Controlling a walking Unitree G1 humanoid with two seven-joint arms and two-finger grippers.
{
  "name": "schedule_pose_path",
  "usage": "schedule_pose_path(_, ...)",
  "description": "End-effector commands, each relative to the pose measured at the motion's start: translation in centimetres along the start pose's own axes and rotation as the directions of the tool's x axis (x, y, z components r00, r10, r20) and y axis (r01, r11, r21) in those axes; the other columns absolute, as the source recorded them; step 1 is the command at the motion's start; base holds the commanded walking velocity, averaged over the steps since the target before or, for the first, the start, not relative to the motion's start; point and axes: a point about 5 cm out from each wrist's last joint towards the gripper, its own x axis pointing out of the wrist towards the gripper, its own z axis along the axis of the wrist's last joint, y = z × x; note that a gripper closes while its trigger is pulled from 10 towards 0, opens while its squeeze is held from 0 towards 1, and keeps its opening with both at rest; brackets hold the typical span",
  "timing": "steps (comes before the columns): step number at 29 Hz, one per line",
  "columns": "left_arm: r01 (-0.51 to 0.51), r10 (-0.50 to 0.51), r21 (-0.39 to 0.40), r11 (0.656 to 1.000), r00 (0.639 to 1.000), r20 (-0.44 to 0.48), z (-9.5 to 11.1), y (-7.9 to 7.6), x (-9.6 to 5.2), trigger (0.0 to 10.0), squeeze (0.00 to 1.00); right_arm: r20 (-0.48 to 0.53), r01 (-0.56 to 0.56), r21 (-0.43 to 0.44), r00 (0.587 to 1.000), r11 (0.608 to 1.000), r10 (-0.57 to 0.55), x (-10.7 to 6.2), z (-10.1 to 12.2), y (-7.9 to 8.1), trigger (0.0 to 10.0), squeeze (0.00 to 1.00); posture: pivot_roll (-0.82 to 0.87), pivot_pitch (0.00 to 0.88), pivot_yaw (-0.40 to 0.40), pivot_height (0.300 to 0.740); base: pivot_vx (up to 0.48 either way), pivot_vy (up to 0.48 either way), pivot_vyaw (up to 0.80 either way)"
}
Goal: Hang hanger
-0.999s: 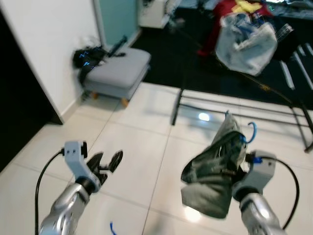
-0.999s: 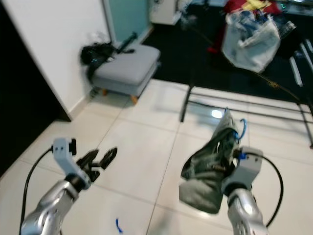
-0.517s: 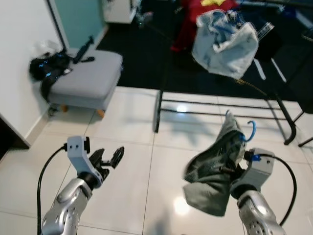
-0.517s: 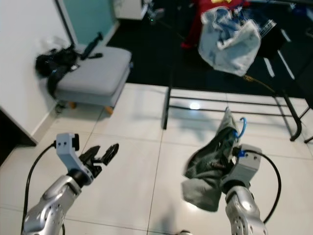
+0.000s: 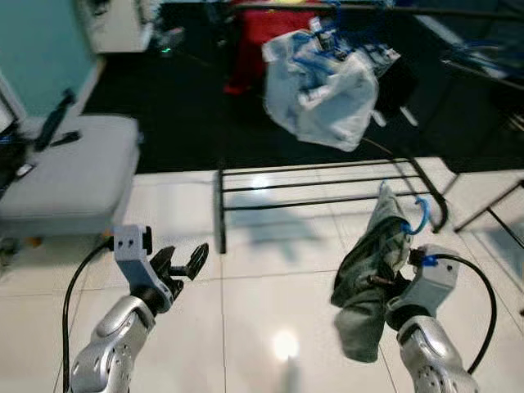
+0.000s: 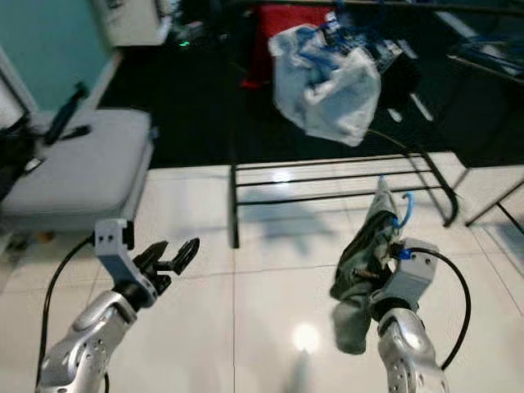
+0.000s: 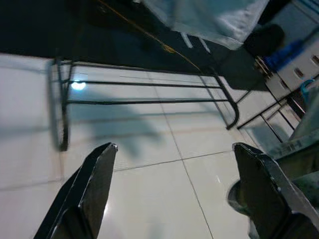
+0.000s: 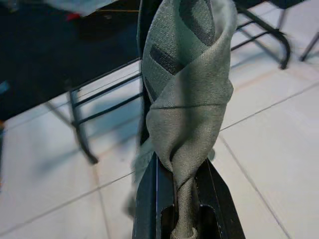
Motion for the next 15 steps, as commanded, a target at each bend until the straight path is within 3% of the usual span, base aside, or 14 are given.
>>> schedule_pose_path(1,-0.002,0.002,0.02,1.0,1.0,-0.024,-0.4,-0.2,-0.1,10.0,0.0,0.003,0.015,0.002,1.0,1.0,-0.015,-0.2,0.0,-0.6,10.0,0.0,-0.03,0.161,0.001,0.74,0.48,0.0,-0.8)
schedule_pose_path(11,-0.015,0.016,0.04,0.999,0.999,-0.028,-0.4,-0.2,-0.1,10.0,0.0,-0.006,-0.053,-0.019,0.999,0.998,0.053,-0.1,0.1,-0.1,10.0,0.0,-0.04,0.163,0.008,0.74,0.48,0.0,0.0)
schedule_pose_path(13,-0.018,0.019,0.042,0.999,0.999,-0.028,-0.3,-0.2,-0.1,10.0,0.0,-0.005,-0.098,-0.039,0.995,0.994,0.097,-0.2,0.3,0.3,10.0,0.0,-0.04,0.163,0.008,0.74,0.48,0.0,0.0)
schedule_pose_path(15,-0.025,0.026,0.047,0.999,0.999,-0.026,-0.3,-0.2,-0.1,10.0,0.0,-0.018,-0.213,-0.084,0.977,0.973,0.212,-0.4,0.5,1.4,10.0,0.0,-0.03,0.164,0.01,0.74,0.48,0.0,0.46)
